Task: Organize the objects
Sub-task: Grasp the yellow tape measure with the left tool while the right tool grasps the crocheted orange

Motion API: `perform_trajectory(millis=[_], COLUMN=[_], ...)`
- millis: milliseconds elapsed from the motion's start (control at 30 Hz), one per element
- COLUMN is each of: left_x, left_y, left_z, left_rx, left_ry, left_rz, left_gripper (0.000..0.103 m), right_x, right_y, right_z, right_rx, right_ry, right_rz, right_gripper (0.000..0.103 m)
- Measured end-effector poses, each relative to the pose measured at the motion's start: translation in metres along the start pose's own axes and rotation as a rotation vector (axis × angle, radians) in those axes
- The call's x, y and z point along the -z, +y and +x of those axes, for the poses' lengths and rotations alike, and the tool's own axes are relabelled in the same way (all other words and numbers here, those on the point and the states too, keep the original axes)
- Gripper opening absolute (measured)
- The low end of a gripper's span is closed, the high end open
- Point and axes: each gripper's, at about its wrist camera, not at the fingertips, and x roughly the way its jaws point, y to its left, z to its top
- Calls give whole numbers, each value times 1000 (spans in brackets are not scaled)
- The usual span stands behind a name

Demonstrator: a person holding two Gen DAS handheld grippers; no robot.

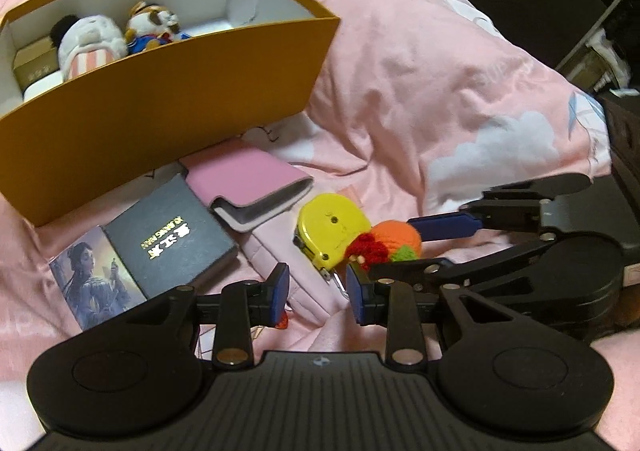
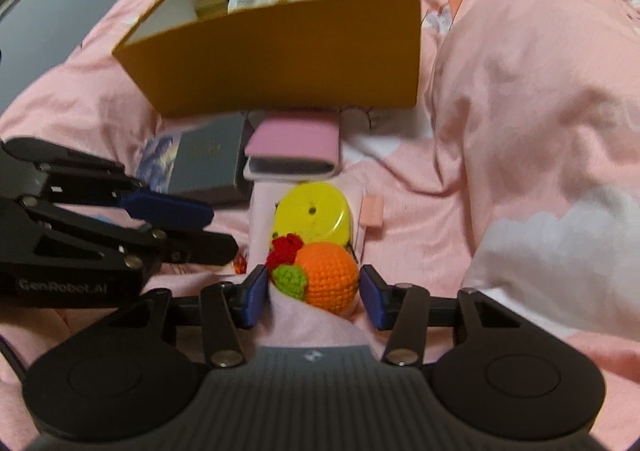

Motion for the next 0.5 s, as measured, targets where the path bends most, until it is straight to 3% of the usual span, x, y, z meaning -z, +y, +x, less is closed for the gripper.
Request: perform_trajectory(millis=[167, 333, 467, 500], left_x=[-5, -16, -25, -26], left_y=[7, 0, -9, -10], left_z=[0, 6, 20, 23], left_rx=[-1, -4, -14, -8], left_ry=[3, 6, 24, 27], left_rz=[-34, 18, 38, 32], left_gripper=[39, 48, 62, 61], right_x=[-5, -20, -24, -23], right_y=[-1, -15, -26, -30], right_z=[-7, -39, -32, -26], right_rx=[6, 21, 74, 74], right_ry=[18, -91, -95, -86], right_rz=[0, 40, 59, 77], right_gripper=[51, 50, 50, 50])
